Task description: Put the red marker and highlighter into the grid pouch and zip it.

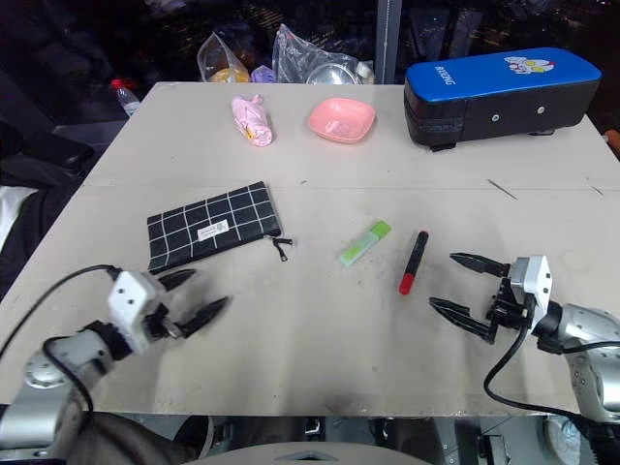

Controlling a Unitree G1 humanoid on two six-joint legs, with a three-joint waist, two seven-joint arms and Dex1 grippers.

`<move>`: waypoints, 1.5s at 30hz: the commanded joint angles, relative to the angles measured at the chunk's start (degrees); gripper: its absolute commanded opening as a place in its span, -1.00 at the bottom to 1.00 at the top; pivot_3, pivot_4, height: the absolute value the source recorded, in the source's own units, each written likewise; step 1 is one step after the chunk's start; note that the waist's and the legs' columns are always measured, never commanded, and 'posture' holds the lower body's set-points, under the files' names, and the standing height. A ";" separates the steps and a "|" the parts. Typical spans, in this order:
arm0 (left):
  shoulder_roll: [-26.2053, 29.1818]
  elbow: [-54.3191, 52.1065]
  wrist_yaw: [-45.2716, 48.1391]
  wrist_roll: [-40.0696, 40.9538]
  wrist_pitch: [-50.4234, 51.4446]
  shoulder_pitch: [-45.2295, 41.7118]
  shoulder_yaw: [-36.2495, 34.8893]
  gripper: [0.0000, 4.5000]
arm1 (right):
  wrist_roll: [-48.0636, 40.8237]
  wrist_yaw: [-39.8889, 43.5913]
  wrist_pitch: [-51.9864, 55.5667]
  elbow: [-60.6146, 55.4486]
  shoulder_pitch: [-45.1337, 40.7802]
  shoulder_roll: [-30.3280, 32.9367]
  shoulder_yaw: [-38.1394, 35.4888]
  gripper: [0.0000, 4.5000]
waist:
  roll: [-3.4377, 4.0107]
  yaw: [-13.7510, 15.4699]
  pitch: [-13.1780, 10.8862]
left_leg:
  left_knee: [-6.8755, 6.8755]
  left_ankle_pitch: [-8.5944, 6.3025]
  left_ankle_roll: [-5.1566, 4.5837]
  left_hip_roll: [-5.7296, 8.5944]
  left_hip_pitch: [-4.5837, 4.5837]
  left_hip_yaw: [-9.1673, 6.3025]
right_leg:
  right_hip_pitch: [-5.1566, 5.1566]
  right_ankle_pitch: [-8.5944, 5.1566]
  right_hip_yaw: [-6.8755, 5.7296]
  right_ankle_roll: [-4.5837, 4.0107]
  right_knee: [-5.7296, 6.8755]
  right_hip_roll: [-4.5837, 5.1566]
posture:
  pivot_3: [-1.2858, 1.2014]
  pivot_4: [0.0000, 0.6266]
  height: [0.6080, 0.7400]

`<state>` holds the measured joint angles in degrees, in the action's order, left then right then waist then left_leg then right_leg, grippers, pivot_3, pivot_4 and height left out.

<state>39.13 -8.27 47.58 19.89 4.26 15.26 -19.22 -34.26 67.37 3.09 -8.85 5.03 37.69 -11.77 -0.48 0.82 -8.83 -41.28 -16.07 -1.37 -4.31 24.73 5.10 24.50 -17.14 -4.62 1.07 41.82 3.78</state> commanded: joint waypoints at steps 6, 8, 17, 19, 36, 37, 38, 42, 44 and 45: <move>12.80 22.39 9.23 -1.05 -12.71 -5.13 -11.16 0.96 | -0.98 -0.81 1.58 -3.40 -2.43 -1.58 1.04 1.00 | -0.25 -0.03 -0.05 | 0.01 0.00 0.00 -0.01 0.03 -0.04 | 0.02 0.00 -0.10 -0.02 -0.01 -0.01 | 0.03 -0.52 0.19; 16.79 31.16 9.52 -3.90 -17.64 -8.33 -11.03 0.96 | -0.79 -0.53 1.35 -2.67 -3.05 -1.85 1.48 1.00 | -0.24 -0.03 -0.05 | 0.03 -0.01 0.00 -0.01 0.02 0.00 | 0.02 0.00 -0.08 -0.01 -0.04 0.05 | 0.03 -0.52 0.19; 21.80 52.05 9.98 -13.87 -35.39 -22.90 -1.18 0.96 | -0.14 0.21 1.17 -1.40 -5.10 -2.55 2.66 1.00 | -0.45 -0.01 -0.04 | 0.04 -0.02 -0.02 0.04 0.06 0.08 | 0.04 0.01 -0.13 0.00 -0.04 0.14 | 0.03 -0.52 0.19; 21.92 53.96 10.03 -15.89 -38.53 -25.67 1.57 0.96 | -0.11 0.22 1.15 -1.19 -5.50 -2.53 2.63 1.00 | -0.54 -0.07 -0.06 | 0.04 -0.01 -0.01 0.02 0.06 0.10 | 0.05 0.01 -0.14 0.00 -0.03 0.13 | 0.03 -0.52 0.19; 19.84 61.97 -2.95 -33.22 -68.10 -39.77 18.33 0.96 | 0.88 -0.68 0.27 -0.67 -6.26 -3.36 2.24 1.00 | -0.48 0.22 -0.03 | -0.01 -0.01 -0.01 0.06 0.06 0.49 | 0.05 0.03 -0.15 0.03 0.03 0.24 | 0.03 -0.52 0.19; 19.79 62.17 -5.15 -35.08 -69.57 -40.44 18.92 0.96 | 0.97 -0.74 0.27 -0.65 -6.29 -3.33 2.22 1.00 | -0.48 0.21 -0.03 | -0.01 -0.01 -0.01 0.08 0.06 0.48 | 0.04 0.03 -0.15 0.03 0.03 0.23 | 0.03 -0.52 0.19; 19.83 62.37 -7.44 -37.13 -70.86 -41.19 19.55 0.96 | 1.07 -0.80 0.28 -0.61 -6.35 -3.31 2.22 1.00 | -0.49 0.12 -0.03 | -0.01 -0.01 -0.01 0.08 0.06 0.48 | 0.05 0.03 -0.15 0.03 0.03 0.23 | 0.03 -0.52 0.19; 19.66 63.38 -17.01 -45.14 -73.69 -45.05 22.18 0.96 | 1.64 -2.53 0.13 -0.64 -6.82 -3.88 1.88 1.00 | -0.49 0.00 -0.03 | -0.01 -0.01 -0.01 0.08 0.05 0.50 | 0.05 0.03 -0.15 0.04 0.04 0.22 | 0.03 -0.52 0.19; 19.34 63.86 -20.54 -47.52 -74.31 -46.50 23.42 0.96 | 1.70 -3.14 0.21 -0.71 -7.12 -4.10 1.88 1.00 | -0.49 -0.02 -0.03 | -0.01 -0.01 -0.01 0.08 0.06 0.49 | 0.06 0.03 -0.16 0.04 0.04 0.22 | 0.03 -0.52 0.19; 19.10 63.92 -22.27 -48.65 -74.54 -47.20 23.97 0.96 | 1.76 -3.25 0.30 -0.73 -7.26 -4.12 1.93 1.00 | -0.49 0.01 -0.03 | -0.01 -0.01 -0.01 0.08 0.06 0.51 | 0.07 0.03 -0.15 0.04 0.05 0.21 | 0.03 -0.52 0.19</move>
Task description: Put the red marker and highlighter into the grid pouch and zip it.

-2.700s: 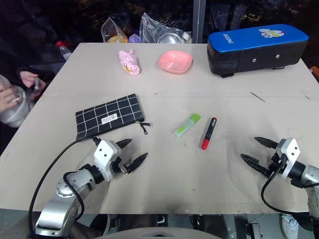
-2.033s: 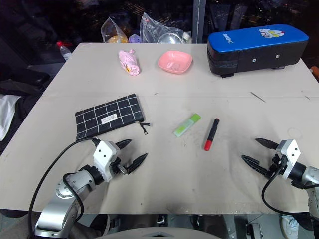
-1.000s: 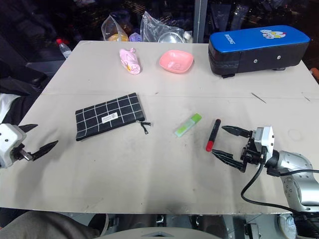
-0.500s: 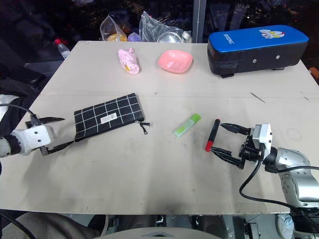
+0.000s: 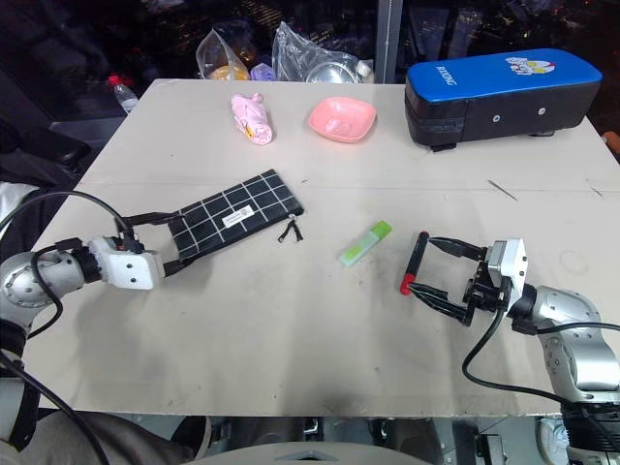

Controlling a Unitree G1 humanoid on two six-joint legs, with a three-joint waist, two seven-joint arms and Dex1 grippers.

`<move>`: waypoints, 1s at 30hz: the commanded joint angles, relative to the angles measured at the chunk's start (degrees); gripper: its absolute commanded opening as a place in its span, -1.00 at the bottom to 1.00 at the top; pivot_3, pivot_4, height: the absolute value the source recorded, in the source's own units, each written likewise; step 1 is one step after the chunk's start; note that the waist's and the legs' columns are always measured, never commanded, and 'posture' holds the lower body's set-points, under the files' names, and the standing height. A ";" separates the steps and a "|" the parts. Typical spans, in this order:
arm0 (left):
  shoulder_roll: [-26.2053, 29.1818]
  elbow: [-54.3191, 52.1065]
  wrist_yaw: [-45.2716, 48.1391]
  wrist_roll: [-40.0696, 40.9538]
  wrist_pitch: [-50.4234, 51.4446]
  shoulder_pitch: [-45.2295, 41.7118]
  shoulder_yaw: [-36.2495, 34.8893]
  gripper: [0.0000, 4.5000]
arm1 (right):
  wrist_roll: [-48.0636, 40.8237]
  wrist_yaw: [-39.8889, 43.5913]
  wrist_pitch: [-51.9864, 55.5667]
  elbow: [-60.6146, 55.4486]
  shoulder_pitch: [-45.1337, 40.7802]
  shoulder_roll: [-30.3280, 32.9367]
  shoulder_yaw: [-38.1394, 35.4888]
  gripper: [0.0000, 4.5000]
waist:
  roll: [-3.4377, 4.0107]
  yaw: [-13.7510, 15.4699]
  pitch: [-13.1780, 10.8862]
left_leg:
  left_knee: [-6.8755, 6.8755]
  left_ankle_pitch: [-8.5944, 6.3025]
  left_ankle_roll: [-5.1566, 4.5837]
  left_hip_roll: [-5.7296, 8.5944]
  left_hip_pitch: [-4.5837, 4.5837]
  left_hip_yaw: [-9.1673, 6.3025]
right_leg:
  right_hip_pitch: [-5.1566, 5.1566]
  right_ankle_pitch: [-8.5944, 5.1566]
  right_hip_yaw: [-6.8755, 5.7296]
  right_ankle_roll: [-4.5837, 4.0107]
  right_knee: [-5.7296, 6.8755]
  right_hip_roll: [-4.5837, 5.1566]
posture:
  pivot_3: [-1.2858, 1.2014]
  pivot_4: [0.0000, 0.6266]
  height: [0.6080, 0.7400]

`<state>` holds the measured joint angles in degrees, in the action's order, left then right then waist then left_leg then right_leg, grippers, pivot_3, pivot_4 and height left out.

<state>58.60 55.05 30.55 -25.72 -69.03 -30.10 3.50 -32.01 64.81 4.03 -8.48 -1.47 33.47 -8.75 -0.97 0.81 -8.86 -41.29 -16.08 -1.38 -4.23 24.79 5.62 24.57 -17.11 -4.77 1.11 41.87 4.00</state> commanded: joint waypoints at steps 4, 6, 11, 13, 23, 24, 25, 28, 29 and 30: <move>-1.72 0.23 -11.95 -7.35 -2.00 -4.70 3.54 0.96 | -0.20 -1.52 -0.34 -1.35 -1.39 0.08 -0.84 1.00 | -0.01 0.05 -0.01 | 0.00 0.01 0.01 0.00 0.02 -0.01 | 0.01 0.00 -0.02 0.00 0.00 0.00 | 0.03 -0.52 0.19; -2.45 0.14 -14.84 -9.06 -1.95 -5.94 4.70 0.96 | -0.16 -1.92 -0.14 -1.64 -1.61 0.05 -0.66 1.00 | -0.02 -0.02 -0.01 | 0.00 0.02 0.03 0.00 0.02 0.00 | 0.01 0.00 -0.01 0.00 0.00 0.00 | 0.03 -0.52 0.19; -4.63 2.03 -19.65 -11.23 -0.58 -8.52 7.38 0.96 | -0.16 -2.60 0.07 -2.19 -1.72 -0.07 -0.53 1.00 | -0.03 -0.08 -0.02 | 0.00 0.05 0.09 -0.01 0.03 0.02 | 0.03 0.00 -0.01 0.00 0.01 -0.01 | 0.03 -0.52 0.19; -5.46 3.08 -20.29 -10.85 0.07 -9.27 8.18 0.96 | -0.16 -2.79 0.04 -2.29 -1.66 -0.05 -0.56 1.00 | -0.03 -0.08 -0.02 | 0.00 0.07 0.12 -0.01 0.02 0.03 | 0.03 0.00 -0.01 0.00 0.01 -0.01 | 0.03 -0.52 0.19; -10.62 6.16 -15.32 -5.76 7.20 -12.44 9.53 -0.01 | -0.02 -3.80 0.00 -3.22 -1.11 -0.15 -0.57 1.00 | -0.04 -0.07 -0.02 | -0.04 0.12 0.21 -0.01 0.04 0.03 | 0.03 0.00 -0.01 0.00 0.02 -0.01 | 0.03 -0.52 0.19; -10.91 6.16 -15.16 -5.63 7.53 -12.69 9.68 -0.01 | -0.01 -3.92 0.06 -3.31 -1.14 -0.14 -0.52 1.00 | -0.04 -0.06 -0.02 | -0.04 0.13 0.22 0.00 0.04 0.04 | 0.04 0.00 -0.01 0.00 0.03 -0.01 | 0.03 -0.52 0.19; -11.08 6.12 -15.23 -5.64 7.67 -12.89 9.86 -0.01 | -0.01 -4.01 0.10 -3.37 -1.17 -0.12 -0.50 1.00 | -0.04 -0.08 -0.02 | -0.04 0.13 0.22 0.00 0.04 0.04 | 0.03 0.00 -0.01 0.00 0.03 -0.01 | 0.03 -0.52 0.19; -11.61 6.18 -15.89 -6.08 8.09 -13.59 10.46 -0.01 | -0.07 -4.15 0.23 -3.41 -1.31 0.04 -0.63 1.00 | -0.05 -0.08 -0.02 | -0.04 0.13 0.22 0.00 0.04 0.04 | 0.03 0.00 -0.01 0.00 0.02 -0.01 | 0.03 -0.52 0.19; -11.77 6.28 -16.14 -6.29 8.24 -13.86 10.67 -0.01 | -0.07 -4.19 0.25 -3.41 -1.33 0.06 -0.67 1.00 | -0.05 -0.08 -0.02 | -0.04 0.13 0.22 0.00 0.04 0.03 | 0.03 0.00 -0.01 0.00 0.02 -0.01 | 0.03 -0.52 0.19; -11.98 6.42 -16.43 -6.51 8.46 -14.17 10.85 -0.01 | -0.04 -4.23 0.24 -3.40 -1.35 0.07 -0.70 1.00 | -0.05 -0.08 -0.02 | -0.04 0.13 0.23 0.00 0.04 0.03 | 0.03 0.00 -0.01 0.00 0.03 -0.01 | 0.03 -0.52 0.19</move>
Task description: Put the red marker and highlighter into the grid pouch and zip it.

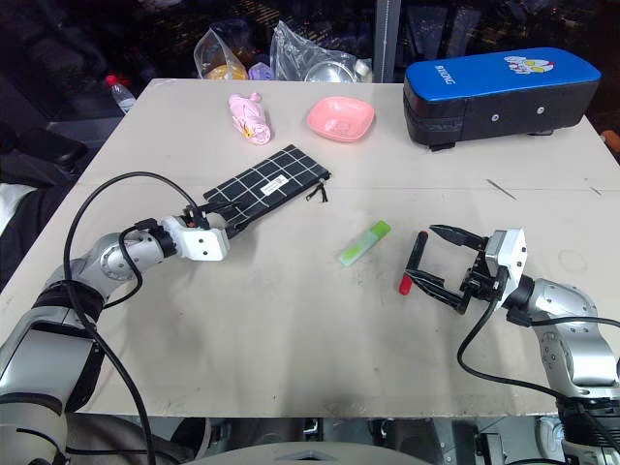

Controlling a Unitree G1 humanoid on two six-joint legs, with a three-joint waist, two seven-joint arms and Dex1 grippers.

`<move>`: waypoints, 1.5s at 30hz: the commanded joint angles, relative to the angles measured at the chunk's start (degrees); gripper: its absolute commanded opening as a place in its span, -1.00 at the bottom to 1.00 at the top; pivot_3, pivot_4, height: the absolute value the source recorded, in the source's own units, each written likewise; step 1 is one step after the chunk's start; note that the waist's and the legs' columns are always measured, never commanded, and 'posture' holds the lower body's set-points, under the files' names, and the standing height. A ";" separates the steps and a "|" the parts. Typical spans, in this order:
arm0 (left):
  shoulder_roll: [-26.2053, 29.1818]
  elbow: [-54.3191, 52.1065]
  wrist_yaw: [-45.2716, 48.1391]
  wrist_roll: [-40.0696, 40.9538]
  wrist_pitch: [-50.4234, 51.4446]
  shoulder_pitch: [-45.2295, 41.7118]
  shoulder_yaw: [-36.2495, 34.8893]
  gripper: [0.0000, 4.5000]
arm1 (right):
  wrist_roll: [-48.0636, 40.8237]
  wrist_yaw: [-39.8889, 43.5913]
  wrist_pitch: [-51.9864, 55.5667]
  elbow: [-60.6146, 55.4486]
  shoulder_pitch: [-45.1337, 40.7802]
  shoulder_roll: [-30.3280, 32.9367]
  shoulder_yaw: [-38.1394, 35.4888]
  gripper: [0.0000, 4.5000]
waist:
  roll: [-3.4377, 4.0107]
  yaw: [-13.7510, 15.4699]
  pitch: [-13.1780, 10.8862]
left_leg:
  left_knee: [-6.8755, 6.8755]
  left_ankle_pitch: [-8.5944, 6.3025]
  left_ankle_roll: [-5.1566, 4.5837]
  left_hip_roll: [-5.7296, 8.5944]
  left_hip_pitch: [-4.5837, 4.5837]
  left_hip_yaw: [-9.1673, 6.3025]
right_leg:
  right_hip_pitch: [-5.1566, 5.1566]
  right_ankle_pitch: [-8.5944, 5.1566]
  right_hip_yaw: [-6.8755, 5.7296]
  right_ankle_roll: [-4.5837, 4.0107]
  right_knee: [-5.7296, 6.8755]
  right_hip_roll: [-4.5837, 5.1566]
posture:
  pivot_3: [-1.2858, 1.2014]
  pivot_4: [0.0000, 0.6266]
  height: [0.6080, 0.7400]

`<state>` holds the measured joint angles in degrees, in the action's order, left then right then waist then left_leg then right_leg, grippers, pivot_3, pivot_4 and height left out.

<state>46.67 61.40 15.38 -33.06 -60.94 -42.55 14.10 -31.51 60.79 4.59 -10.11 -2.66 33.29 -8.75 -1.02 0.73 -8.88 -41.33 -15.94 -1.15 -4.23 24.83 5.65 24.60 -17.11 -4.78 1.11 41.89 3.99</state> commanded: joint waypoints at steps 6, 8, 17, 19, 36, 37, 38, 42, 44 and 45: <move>-1.62 1.00 -4.11 -0.12 2.71 -4.11 0.94 -0.01 | -0.05 -1.30 -0.60 -1.26 -0.22 0.02 -1.23 1.00 | -0.02 0.06 0.00 | -0.03 0.00 0.00 0.01 0.02 0.00 | 0.00 0.00 0.00 0.00 0.00 0.00 | 0.03 -0.52 0.19; -1.80 1.34 -4.61 -0.02 3.20 -4.47 1.24 -0.01 | 0.04 -1.57 -0.78 -1.10 -0.07 0.03 -1.30 1.00 | -0.02 0.04 0.00 | -0.03 0.00 0.00 0.01 0.01 0.00 | 0.00 0.00 0.01 0.01 0.00 0.00 | 0.03 -0.52 0.19; -3.10 2.75 -6.15 -0.25 4.36 -5.68 2.62 -1.00 | 1.08 -2.90 -1.99 0.04 0.68 -0.44 -1.65 1.00 | -0.03 0.14 0.01 | -0.04 0.01 0.01 0.01 0.00 0.00 | -0.01 0.00 0.00 0.00 0.00 0.00 | 0.03 -0.52 0.19; -3.49 2.96 -6.37 -0.37 4.57 -5.98 2.86 -1.00 | 1.47 -3.92 -2.17 0.21 0.26 -0.85 -1.69 1.00 | -0.03 0.09 0.01 | -0.05 0.01 0.00 0.03 0.01 0.00 | -0.01 0.00 0.01 0.01 0.01 0.01 | 0.03 -0.52 0.19; -7.80 -8.91 9.35 23.44 9.71 -0.55 -5.73 -1.00 | 0.35 -8.41 -1.05 -0.80 0.39 -2.24 -2.74 1.00 | -0.03 0.01 0.01 | -0.07 0.01 0.02 0.00 0.00 0.01 | -0.01 0.01 0.02 0.00 0.04 0.00 | 0.03 -0.52 0.19; -8.43 -12.88 11.57 26.71 12.33 1.04 -6.56 -1.00 | 0.18 -9.24 -0.38 -1.03 0.05 -2.63 -2.58 1.00 | -0.03 0.00 0.01 | -0.08 0.01 0.02 0.00 0.01 0.00 | -0.01 0.01 0.03 0.00 0.04 0.01 | 0.03 -0.52 0.19; -9.23 -17.58 13.56 30.24 16.02 2.94 -7.35 -1.00 | 0.32 -10.48 0.35 -1.24 -0.45 -3.17 -2.26 1.00 | -0.03 -0.01 0.01 | -0.08 0.01 0.02 0.00 0.01 0.01 | -0.01 0.01 0.03 0.00 0.04 0.00 | 0.03 -0.52 0.19; -11.30 -34.55 18.07 38.30 29.39 9.56 -8.96 -1.00 | 2.27 -15.49 3.69 -1.71 -3.22 -4.83 -0.39 1.00 | -0.03 -0.14 0.01 | -0.10 0.02 0.02 -0.03 0.00 -0.01 | -0.01 0.01 0.08 0.00 0.08 0.00 | 0.03 -0.52 0.19; -12.40 -42.78 18.44 40.42 36.36 12.57 -9.18 -1.00 | 3.54 -19.57 6.98 -2.09 -6.31 -6.06 1.13 1.00 | -0.03 -0.19 0.01 | -0.11 0.02 0.03 -0.03 -0.01 -0.04 | -0.01 0.01 0.09 0.00 0.08 -0.02 | 0.03 -0.52 0.19; -12.78 -45.83 18.39 40.84 38.85 13.66 -9.28 -1.00 | 4.11 -21.28 8.34 -2.22 -7.63 -6.56 1.75 1.00 | -0.03 -0.29 0.01 | -0.11 0.02 0.03 -0.03 -0.02 -0.04 | -0.01 0.01 0.10 -0.01 0.09 -0.03 | 0.03 -0.52 0.19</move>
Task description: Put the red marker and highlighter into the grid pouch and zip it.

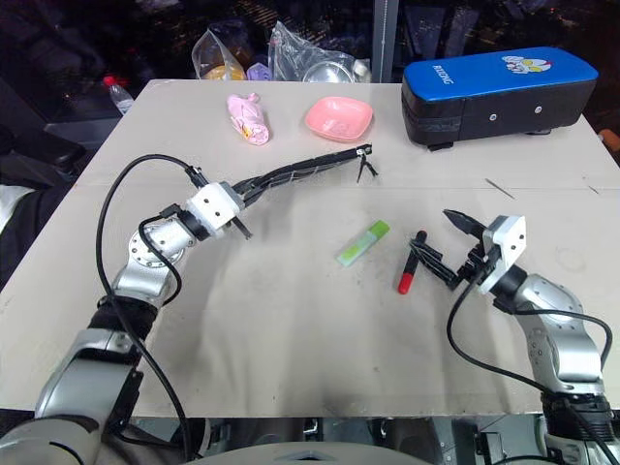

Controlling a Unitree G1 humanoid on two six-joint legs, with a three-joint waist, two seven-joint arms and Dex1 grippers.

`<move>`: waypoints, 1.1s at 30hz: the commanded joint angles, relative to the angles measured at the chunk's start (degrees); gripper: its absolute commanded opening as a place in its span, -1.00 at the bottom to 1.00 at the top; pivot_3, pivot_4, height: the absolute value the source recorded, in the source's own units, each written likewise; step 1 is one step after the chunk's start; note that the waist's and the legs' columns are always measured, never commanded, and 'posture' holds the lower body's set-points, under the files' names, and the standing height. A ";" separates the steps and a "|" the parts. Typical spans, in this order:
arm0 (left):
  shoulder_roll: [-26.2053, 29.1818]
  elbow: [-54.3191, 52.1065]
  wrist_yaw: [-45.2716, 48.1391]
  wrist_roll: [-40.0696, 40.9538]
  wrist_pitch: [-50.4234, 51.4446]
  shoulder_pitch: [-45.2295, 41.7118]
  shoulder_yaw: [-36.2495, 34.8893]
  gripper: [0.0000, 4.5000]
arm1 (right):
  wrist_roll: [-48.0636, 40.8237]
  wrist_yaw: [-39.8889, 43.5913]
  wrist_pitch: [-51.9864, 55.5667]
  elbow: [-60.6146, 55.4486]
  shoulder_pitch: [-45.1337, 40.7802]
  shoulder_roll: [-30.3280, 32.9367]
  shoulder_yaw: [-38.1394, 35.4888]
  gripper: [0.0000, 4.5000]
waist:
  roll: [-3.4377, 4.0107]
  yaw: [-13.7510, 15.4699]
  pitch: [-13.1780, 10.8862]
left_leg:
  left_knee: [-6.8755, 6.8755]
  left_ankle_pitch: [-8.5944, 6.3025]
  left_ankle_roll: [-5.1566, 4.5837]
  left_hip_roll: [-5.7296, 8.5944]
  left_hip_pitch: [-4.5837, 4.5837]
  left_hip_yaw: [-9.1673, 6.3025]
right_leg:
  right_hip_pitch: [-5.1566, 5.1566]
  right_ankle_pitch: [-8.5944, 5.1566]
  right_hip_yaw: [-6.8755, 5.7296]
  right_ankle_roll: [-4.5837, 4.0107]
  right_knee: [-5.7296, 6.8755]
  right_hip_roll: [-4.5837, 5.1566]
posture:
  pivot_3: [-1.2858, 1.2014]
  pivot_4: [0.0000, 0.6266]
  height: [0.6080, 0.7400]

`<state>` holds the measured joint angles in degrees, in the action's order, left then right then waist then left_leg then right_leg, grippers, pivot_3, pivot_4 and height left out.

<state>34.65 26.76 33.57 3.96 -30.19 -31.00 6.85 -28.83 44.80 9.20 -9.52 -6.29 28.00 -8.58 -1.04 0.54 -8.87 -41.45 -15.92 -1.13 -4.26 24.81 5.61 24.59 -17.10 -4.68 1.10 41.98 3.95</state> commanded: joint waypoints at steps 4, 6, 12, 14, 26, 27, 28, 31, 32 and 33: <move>-2.70 -20.63 -1.59 3.85 16.32 6.04 -2.57 -1.00 | 5.06 -13.11 11.78 -1.70 -10.71 -3.34 4.66 1.00 | 0.00 -0.21 0.01 | 0.00 0.00 0.00 0.00 -0.03 -0.09 | 0.00 0.00 0.06 0.00 0.02 -0.02 | 0.03 -0.52 0.19; -3.26 -23.30 -1.96 2.67 18.26 7.44 -2.35 -1.00 | 5.69 -15.92 16.25 -0.87 -13.89 -4.03 5.58 1.00 | 0.01 -0.06 0.01 | 0.00 0.00 0.00 0.01 -0.02 -0.09 | 0.00 0.00 0.07 0.00 0.02 -0.03 | 0.03 -0.52 0.19; -4.69 -27.68 -2.58 -0.38 20.66 9.78 -1.49 -1.00 | 6.38 -19.23 23.99 3.78 -21.23 -5.63 6.29 1.00 | 0.01 0.25 0.01 | 0.00 0.00 0.00 0.03 0.01 -0.02 | 0.00 0.00 0.05 -0.01 0.00 -0.02 | 0.03 -0.52 0.19; -5.06 -28.22 -2.46 -1.04 20.85 10.22 -1.47 -1.00 | 6.92 -18.90 23.99 5.55 -23.03 -6.08 6.64 1.00 | 0.01 0.17 0.01 | 0.00 0.00 0.00 0.03 0.01 0.02 | 0.00 0.00 0.06 0.00 0.00 -0.03 | 0.03 -0.52 0.19; -5.95 -26.69 -2.20 -4.17 19.08 10.62 -1.06 -1.00 | 6.11 -16.65 24.35 17.04 -34.06 -9.62 6.02 1.00 | 0.02 0.00 0.00 | 0.03 0.00 0.00 0.02 0.02 0.00 | 0.02 0.00 0.07 -0.01 -0.02 -0.03 | 0.03 -0.52 0.19; -6.09 -26.39 -2.23 -4.33 18.89 10.57 -1.06 -1.00 | 5.97 -16.34 24.39 17.46 -34.55 -9.76 5.99 0.82 | 0.03 0.01 0.00 | 0.03 0.00 -0.01 0.02 0.02 0.00 | 0.02 0.00 0.06 -0.01 -0.02 -0.03 | 0.03 -0.52 0.19; -6.26 -26.15 -2.29 -4.49 18.69 10.58 -1.03 -1.00 | 6.10 -16.08 24.12 17.81 -34.87 -9.78 6.05 0.72 | 0.03 0.01 0.00 | 0.04 0.00 -0.01 0.02 0.03 0.00 | 0.02 0.00 0.06 -0.01 -0.02 -0.03 | 0.03 -0.52 0.19; -6.70 -25.58 -2.24 -4.64 18.30 10.58 -1.17 -1.00 | 6.66 -15.52 23.41 18.60 -35.49 -9.88 6.21 0.16 | 0.03 0.03 0.00 | 0.05 0.00 -0.01 0.01 0.04 0.00 | 0.02 0.00 0.05 -0.01 -0.04 -0.02 | 0.03 -0.52 0.19; -6.83 -25.48 -2.22 -4.68 18.18 10.64 -1.21 -1.00 | 6.76 -15.34 23.23 18.73 -35.56 -9.92 6.25 -0.07 | 0.03 0.03 0.00 | 0.05 0.00 -0.01 0.01 0.04 0.00 | 0.02 0.00 0.05 -0.01 -0.04 -0.02 | 0.03 -0.52 0.19; -6.94 -25.41 -2.21 -4.73 18.08 10.74 -1.23 -1.00 | 6.82 -15.17 23.12 18.79 -35.57 -9.95 6.31 -0.31 | 0.03 0.02 0.00 | 0.05 0.00 -0.01 0.01 0.04 0.01 | 0.03 0.00 0.05 -0.01 -0.04 -0.02 | 0.03 -0.52 0.19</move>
<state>27.87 2.04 31.55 -0.93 -10.64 -19.92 6.35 -21.83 28.86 33.46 10.30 -40.22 18.00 -1.43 -1.02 0.56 -8.87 -41.40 -15.93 -1.13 -4.25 24.85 5.61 24.62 -17.09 -4.63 1.09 41.94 3.94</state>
